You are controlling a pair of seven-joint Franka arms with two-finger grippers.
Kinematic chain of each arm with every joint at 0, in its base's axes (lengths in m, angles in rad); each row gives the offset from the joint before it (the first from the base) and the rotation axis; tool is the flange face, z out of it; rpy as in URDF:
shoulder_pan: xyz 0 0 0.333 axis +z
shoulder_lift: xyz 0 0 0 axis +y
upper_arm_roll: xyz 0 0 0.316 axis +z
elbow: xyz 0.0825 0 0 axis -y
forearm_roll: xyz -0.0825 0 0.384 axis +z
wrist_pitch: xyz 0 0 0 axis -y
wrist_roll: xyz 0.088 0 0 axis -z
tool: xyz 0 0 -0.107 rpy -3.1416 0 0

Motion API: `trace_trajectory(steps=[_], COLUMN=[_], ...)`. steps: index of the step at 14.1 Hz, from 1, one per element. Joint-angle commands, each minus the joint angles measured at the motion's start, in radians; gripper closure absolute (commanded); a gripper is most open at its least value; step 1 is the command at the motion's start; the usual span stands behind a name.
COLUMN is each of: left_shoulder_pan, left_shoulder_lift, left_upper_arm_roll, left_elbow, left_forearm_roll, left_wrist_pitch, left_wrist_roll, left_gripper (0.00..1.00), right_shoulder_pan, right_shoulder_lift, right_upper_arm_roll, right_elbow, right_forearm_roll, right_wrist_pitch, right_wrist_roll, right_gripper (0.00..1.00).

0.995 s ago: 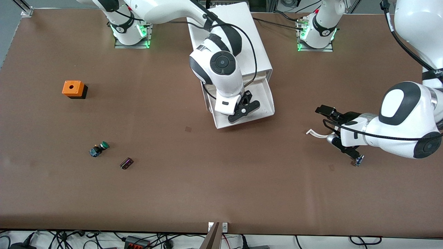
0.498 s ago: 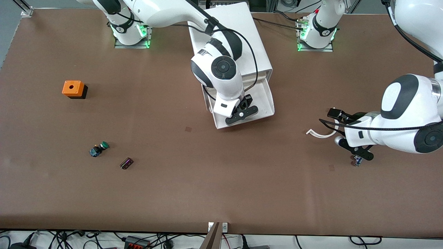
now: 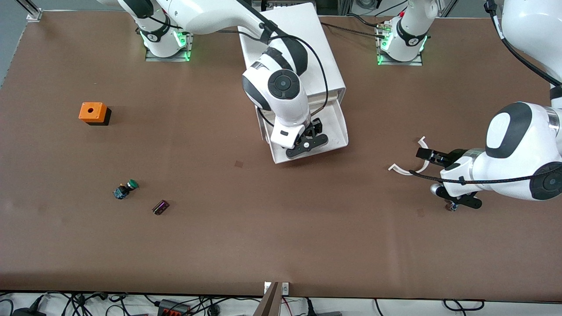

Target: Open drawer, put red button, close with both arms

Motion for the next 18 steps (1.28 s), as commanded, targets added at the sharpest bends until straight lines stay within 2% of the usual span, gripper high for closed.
trace_trajectory(steps=[1, 6, 9, 11, 12, 15, 18], left_shoulder_pan=[-0.011, -0.043, -0.049, -0.063, -0.086, -0.158, -0.244], left_shoulder_lift=[0.007, 0.001, 0.001, 0.001, 0.001, 0.004, 0.013], left_upper_arm_roll=[-0.008, -0.011, -0.023, -0.028, -0.028, -0.028, -0.025], left_elbow=[0.028, 0.029, 0.019, 0.006, -0.029, -0.069, -0.121], left_forearm_roll=[0.019, 0.016, -0.007, -0.071, -0.079, -0.081, -0.07], left_wrist_pitch=[-0.009, 0.004, 0.094, 0.183, 0.233, 0.396, 0.54], left_wrist_roll=[-0.066, -0.227, -0.316, -0.42, -0.438, -0.539, -0.69], left_gripper=[0.0, 0.0, 0.0, 0.0, 0.0, 0.0, 0.0], right_shoulder_pan=[-0.013, -0.203, -0.312, -0.401, -0.439, -0.548, -0.61], right_shoulder_lift=[-0.007, -0.073, -0.11, -0.127, -0.138, -0.164, -0.191], right_upper_arm_roll=[0.0, -0.006, -0.01, -0.01, -0.01, -0.01, -0.01], right_elbow=[0.078, 0.089, 0.072, 0.072, 0.072, 0.07, 0.07], right_forearm_roll=[-0.006, -0.015, -0.067, -0.069, -0.074, -0.069, -0.072], right_wrist_pitch=[-0.02, -0.124, -0.23, -0.257, -0.267, -0.344, -0.404], right_wrist_roll=[0.076, 0.058, -0.028, -0.082, -0.117, -0.162, -0.217], right_gripper=[0.0, 0.0, 0.0, 0.0, 0.0, 0.0, 0.0])
